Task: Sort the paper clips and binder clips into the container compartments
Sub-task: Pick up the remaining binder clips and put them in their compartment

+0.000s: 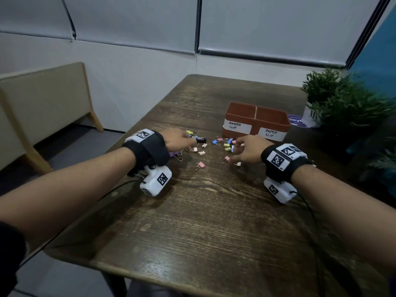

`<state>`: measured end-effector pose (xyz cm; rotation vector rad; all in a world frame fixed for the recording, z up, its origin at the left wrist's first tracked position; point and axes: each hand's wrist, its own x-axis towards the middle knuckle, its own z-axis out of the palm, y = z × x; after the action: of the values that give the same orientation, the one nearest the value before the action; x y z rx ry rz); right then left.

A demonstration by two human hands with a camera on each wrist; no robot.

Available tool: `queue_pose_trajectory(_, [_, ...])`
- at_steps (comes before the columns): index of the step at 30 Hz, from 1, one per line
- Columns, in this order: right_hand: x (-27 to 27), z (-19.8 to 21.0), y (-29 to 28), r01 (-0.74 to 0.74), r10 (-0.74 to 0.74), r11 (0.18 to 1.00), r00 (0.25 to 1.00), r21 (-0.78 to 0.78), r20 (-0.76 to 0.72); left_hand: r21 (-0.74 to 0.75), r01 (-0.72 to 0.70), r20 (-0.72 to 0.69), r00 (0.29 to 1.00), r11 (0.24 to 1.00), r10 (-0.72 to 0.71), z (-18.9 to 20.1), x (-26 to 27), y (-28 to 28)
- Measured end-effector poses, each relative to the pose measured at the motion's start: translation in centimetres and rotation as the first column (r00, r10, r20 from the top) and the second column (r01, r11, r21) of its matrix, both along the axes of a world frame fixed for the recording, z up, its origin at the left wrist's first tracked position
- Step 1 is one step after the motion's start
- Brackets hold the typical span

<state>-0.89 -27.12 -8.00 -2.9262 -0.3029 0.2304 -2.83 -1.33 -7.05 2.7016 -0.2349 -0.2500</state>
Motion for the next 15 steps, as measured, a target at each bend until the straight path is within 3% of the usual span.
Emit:
queue_pose_trajectory(2, [-0.3, 0.2, 0.1, -0.027, 0.026, 0.999, 0.999, -0.028, -0.029, 0.134, 0.068, 0.075, 0.994, 0.989, -0.078, -0.3, -0.4, -1.1])
queue_pose_trajectory(4, [-0.4, 0.3, 0.3, -0.027, 0.025, 0.999, 0.999, -0.035, -0.048, 0.189, 0.114, 0.062, 0.99, 0.975, -0.128, -0.8, -0.4, -2.1])
queue_pose_trajectory(7, [-0.5, 0.3, 0.4, -0.024, 0.02, 0.998, 0.997, -0.051, -0.072, 0.197, 0.176, 0.004, 0.984, 0.964, -0.181, -1.6, -0.1, -3.0])
queue_pose_trajectory(15, [-0.8, -0.3, 0.6, -0.088, 0.091, 0.992, 0.996, -0.092, 0.02, 0.213, 0.276, 0.088, 0.95, 0.937, -0.3, -1.9, -0.2, -2.4])
